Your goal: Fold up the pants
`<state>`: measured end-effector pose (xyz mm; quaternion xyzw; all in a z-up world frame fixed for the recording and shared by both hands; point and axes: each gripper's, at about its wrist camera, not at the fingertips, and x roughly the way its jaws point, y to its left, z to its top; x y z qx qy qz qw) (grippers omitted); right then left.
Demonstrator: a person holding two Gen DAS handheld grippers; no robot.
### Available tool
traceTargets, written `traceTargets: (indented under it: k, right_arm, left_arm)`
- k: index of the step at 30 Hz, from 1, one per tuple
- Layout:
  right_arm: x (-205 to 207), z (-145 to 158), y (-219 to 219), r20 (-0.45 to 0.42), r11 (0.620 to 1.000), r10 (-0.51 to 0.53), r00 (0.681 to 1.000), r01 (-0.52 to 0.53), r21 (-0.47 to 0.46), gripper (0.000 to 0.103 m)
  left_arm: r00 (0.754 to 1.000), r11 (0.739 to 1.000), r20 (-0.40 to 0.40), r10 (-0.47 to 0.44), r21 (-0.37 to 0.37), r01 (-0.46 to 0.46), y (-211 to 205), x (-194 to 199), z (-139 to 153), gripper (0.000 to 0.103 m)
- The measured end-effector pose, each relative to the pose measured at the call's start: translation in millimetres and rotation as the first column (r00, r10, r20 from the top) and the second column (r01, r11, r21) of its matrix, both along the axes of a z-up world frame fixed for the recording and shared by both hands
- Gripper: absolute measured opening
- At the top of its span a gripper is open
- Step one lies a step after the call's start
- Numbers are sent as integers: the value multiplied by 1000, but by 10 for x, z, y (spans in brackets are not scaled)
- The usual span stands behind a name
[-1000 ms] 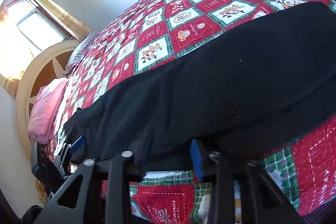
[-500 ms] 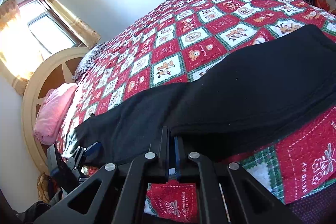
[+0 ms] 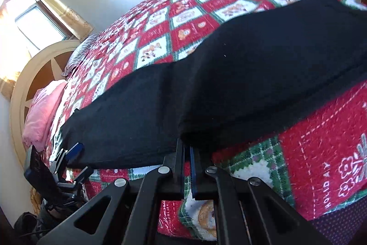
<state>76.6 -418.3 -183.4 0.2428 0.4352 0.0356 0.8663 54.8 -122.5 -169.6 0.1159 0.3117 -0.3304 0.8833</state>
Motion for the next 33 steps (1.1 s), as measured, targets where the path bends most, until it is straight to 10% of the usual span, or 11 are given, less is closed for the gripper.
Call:
traceTargets:
  k: [15,18,24,33]
  right_arm:
    - [-77,111,48,7,995,83,997,-83,-48,7]
    - [-184,343,-80,58,994,84,995,-79,-80,35]
    - [-500,867,-920,195,976,-168,966,191,-103,38]
    - [-512,550,-1571,133,939,-343,930,338,55,38]
  left_arm:
    - [1000,998,8,18,-55,-17,47,78,136,88]
    - [1000,997,13,19,-72,-18,55,136,199,88]
    - [999,997,-25,30,-68,-32,44,230,99,88]
    - [1000,999,0,27,-27,-27,-5,180,2,91]
